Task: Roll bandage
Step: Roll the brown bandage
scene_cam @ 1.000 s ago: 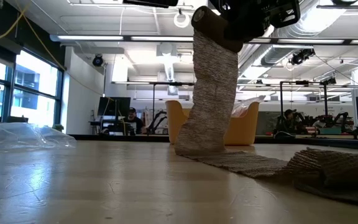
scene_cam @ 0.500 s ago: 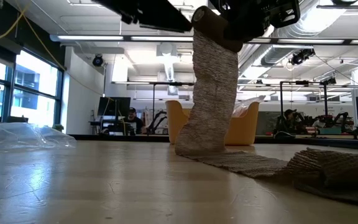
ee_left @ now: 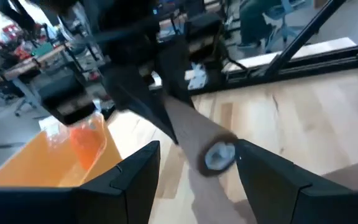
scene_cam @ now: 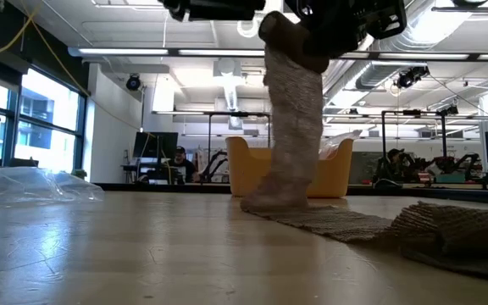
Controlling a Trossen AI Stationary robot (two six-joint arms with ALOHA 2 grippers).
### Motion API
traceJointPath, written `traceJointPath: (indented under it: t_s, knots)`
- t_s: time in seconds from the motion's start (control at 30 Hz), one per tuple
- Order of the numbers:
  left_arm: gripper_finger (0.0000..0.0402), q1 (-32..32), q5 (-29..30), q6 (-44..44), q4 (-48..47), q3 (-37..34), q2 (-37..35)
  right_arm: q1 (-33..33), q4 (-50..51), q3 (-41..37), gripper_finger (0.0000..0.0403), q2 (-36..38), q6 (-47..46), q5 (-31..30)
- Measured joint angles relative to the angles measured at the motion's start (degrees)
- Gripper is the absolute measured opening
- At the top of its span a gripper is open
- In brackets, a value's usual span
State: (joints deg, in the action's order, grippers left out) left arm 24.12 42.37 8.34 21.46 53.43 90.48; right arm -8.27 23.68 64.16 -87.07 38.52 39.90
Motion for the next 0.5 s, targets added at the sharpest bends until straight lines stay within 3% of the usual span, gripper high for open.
traceJointPath:
  t_s: [0.5]
  knots:
    - [0.0204,-1.73,-1.6,-4.56,-0.23,-0.07,0.39,-0.37,-0.79,-0.02,0.0046,0.07,-0.16,0.27]
